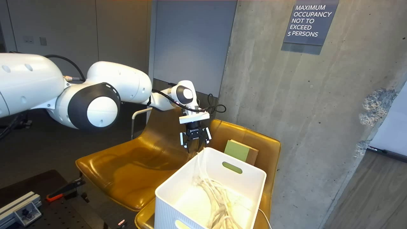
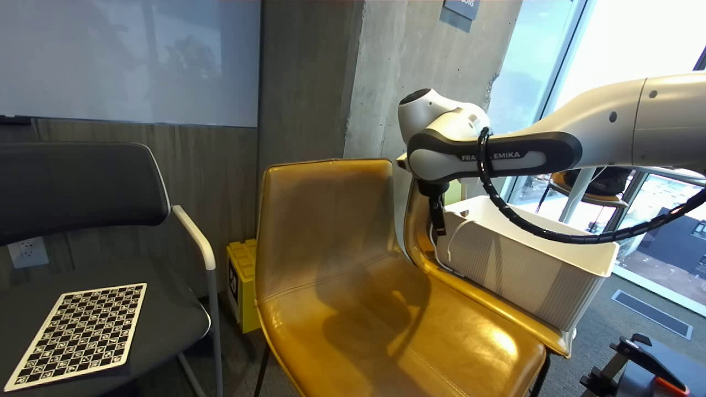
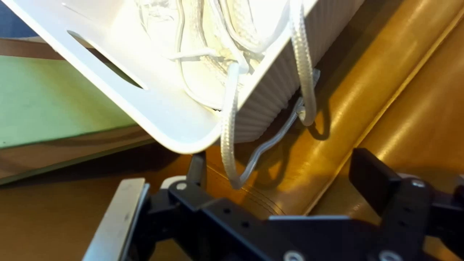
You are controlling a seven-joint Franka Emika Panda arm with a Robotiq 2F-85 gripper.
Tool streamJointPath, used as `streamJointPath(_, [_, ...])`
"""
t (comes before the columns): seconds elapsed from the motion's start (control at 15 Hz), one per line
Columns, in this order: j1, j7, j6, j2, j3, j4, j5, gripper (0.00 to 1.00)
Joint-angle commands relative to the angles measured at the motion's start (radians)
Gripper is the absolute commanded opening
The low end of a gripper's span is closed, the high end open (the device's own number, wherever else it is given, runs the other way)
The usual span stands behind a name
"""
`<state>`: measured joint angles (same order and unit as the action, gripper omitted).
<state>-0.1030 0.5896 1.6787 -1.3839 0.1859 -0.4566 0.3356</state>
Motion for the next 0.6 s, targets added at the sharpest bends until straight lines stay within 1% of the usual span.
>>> streamJointPath(0.0, [0.008,-0.001,0.0,-0.011,0.013,0.019,0.025,1.0])
streamJointPath(0.2, [0.005,-0.002,-0.001,-0.013,0.012,0.018,0.025,1.0])
streamJointPath(0.27, [0.003,-0.002,0.0,-0.014,0.012,0.018,0.025,0.96])
streamJointPath(0.33, [0.002,-0.003,0.0,-0.016,0.012,0.018,0.026,0.76])
streamJointPath(0.47, [0.001,-0.005,0.0,-0.018,0.012,0.018,0.025,0.69])
streamJointPath(0.53, [0.001,-0.006,-0.001,-0.018,0.012,0.018,0.025,0.6])
